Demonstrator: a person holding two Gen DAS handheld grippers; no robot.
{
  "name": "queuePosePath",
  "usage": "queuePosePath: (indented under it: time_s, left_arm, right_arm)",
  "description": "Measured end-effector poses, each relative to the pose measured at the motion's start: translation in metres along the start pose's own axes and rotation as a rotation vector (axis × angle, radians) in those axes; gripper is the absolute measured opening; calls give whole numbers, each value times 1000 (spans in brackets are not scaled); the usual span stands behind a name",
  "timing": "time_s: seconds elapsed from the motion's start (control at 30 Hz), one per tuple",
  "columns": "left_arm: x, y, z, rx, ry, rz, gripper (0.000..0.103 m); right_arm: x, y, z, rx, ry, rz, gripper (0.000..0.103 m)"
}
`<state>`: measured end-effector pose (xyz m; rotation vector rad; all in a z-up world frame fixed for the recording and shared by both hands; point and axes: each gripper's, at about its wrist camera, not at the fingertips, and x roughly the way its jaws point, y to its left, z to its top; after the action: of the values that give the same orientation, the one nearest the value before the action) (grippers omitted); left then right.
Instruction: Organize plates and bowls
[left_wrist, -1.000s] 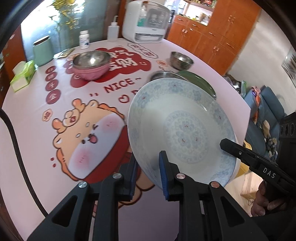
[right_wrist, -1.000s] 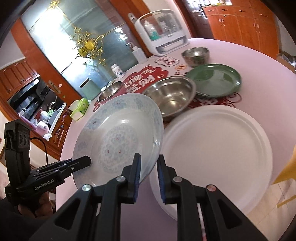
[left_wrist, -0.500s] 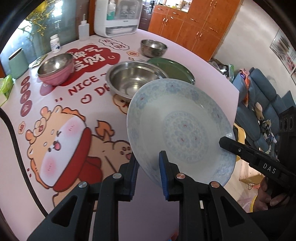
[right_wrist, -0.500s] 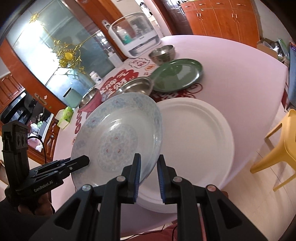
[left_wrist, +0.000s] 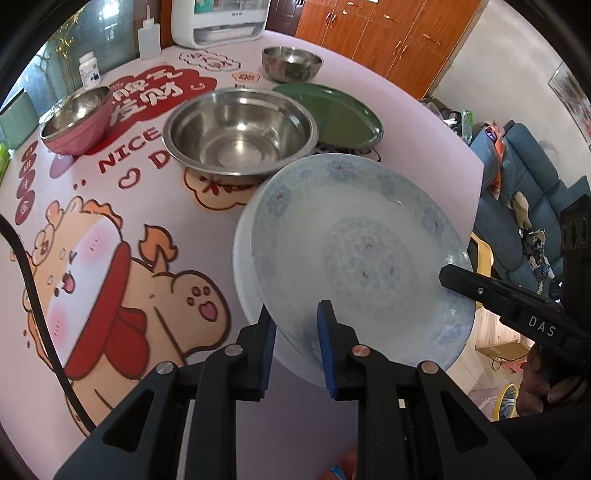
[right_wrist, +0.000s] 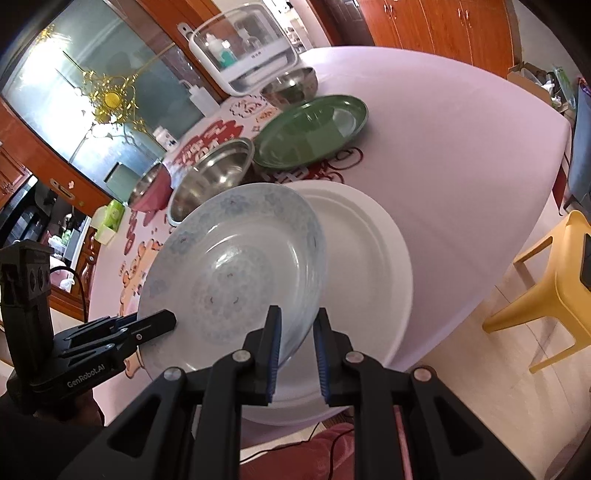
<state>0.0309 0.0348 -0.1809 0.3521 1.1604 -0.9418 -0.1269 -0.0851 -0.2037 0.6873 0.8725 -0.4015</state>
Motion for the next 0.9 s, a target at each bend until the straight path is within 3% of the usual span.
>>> queuePosePath:
  time_s: [0.47,0.9]
  left_arm:
    - [33,-19,-1,-90,64,50,20]
    - [51,-28,3,-215,65,172,24]
  right_arm:
    - [14,-25,10,-54,102,-9,17]
    - [22,-22,22,-205,185,35,21]
